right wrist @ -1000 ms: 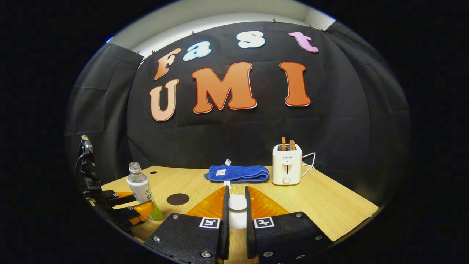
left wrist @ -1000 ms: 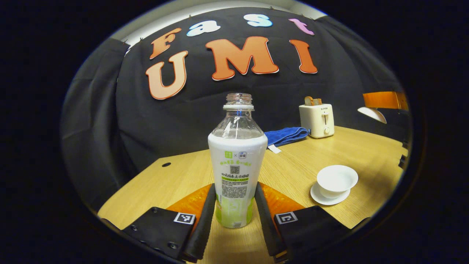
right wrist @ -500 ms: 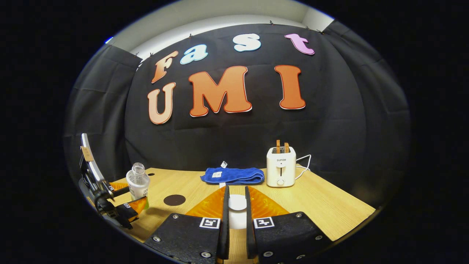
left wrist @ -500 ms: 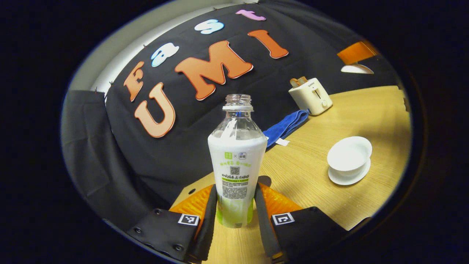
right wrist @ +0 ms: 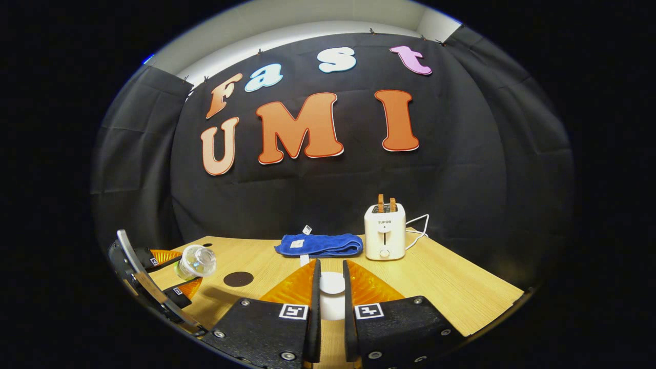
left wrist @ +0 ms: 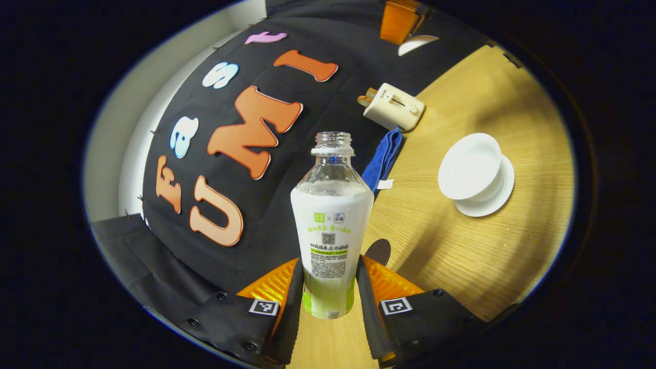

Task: Open the teacup lid with one hand, grasp the water bottle and pour water into the teacup with the other hand; after pouring, place the water bottle on the coaster and then close the teacup lid.

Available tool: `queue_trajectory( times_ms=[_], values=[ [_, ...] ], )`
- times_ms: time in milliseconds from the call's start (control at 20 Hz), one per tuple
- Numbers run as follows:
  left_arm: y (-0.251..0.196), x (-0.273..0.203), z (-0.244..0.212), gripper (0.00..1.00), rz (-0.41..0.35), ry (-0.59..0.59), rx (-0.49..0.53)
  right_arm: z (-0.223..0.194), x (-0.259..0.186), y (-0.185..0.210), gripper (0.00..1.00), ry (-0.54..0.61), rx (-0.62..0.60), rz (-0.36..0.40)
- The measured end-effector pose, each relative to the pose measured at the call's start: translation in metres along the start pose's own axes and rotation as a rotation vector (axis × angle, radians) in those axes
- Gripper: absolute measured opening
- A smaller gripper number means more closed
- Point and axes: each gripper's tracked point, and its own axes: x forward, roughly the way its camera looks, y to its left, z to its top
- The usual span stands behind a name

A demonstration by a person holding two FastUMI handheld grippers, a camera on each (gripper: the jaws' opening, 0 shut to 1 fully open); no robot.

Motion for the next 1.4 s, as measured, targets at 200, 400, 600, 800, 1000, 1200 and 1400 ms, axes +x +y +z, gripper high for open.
queue_trajectory(
  times_ms=[200, 400, 600, 800, 1000, 1200, 1400],
  values=[
    [-0.002, -0.001, 0.004, 0.58, -0.012, -0.018, 0.134, 0.0, -0.002, -0.01, 0.19, -0.002, 0.011, -0.013],
    [-0.003, 0.0, 0.01, 0.58, -0.017, -0.033, 0.251, -0.003, -0.003, -0.012, 0.19, 0.0, 0.014, -0.012],
    [-0.003, 0.003, 0.015, 0.55, -0.034, -0.048, 0.35, -0.007, -0.002, -0.011, 0.19, 0.011, 0.005, -0.007],
    [0.001, 0.004, 0.012, 0.58, -0.033, -0.043, 0.458, -0.009, -0.003, -0.012, 0.19, 0.011, 0.002, -0.005],
    [0.005, 0.006, 0.01, 0.55, -0.031, -0.039, 0.546, -0.009, -0.004, -0.015, 0.19, 0.012, 0.019, -0.01],
    [0.009, 0.007, 0.014, 0.55, -0.029, -0.048, 0.62, -0.009, -0.005, -0.017, 0.19, 0.011, 0.02, -0.01],
    [0.01, 0.008, 0.016, 0.55, -0.027, -0.049, 0.666, -0.009, -0.007, -0.018, 0.19, 0.011, 0.017, -0.012]
  ],
)
